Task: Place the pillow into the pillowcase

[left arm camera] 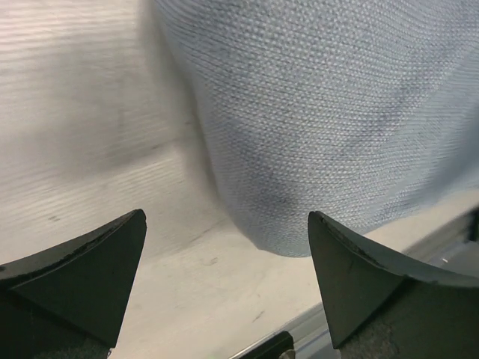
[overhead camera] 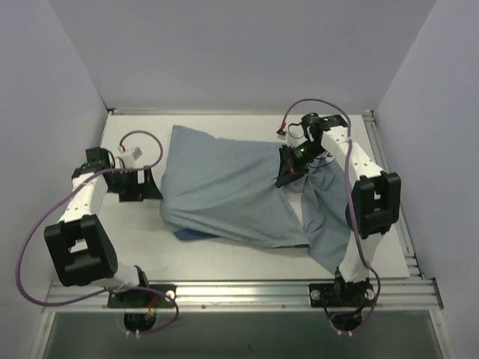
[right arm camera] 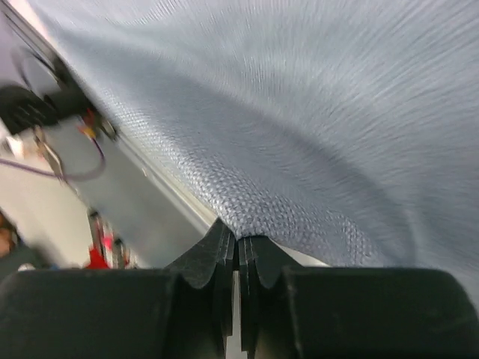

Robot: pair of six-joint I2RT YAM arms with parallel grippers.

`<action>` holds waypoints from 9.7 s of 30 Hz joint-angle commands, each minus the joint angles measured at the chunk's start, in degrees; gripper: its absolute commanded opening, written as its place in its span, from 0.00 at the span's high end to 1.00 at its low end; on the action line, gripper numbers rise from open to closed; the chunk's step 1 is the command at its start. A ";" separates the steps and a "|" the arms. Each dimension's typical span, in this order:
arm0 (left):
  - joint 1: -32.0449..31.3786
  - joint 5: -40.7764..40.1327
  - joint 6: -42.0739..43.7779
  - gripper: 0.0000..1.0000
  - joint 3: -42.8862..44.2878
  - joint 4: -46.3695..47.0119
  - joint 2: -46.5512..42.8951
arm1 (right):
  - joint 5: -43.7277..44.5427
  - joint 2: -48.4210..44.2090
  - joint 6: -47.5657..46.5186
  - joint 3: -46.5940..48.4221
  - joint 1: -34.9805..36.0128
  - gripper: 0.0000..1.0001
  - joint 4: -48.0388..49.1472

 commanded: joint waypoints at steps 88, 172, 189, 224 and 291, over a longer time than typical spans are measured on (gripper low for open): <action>-52.68 -4.84 28.89 0.33 33.20 18.66 28.59 | -0.04 3.94 4.02 -16.69 -17.55 0.87 12.10; -15.61 -10.17 21.04 0.03 26.82 0.53 15.79 | 26.40 -6.92 -20.66 -8.66 -20.88 0.17 4.10; -10.15 -8.31 33.91 0.03 8.09 -4.86 16.11 | 38.43 -2.92 -37.10 -26.35 -16.25 0.11 34.15; -1.62 5.30 20.48 1.00 23.45 -3.98 3.12 | 28.88 -22.06 -29.30 -9.41 -23.88 1.00 19.84; -11.62 -3.66 10.52 0.03 16.71 1.13 -8.74 | 23.86 -24.01 -19.10 -8.42 -27.84 0.08 8.93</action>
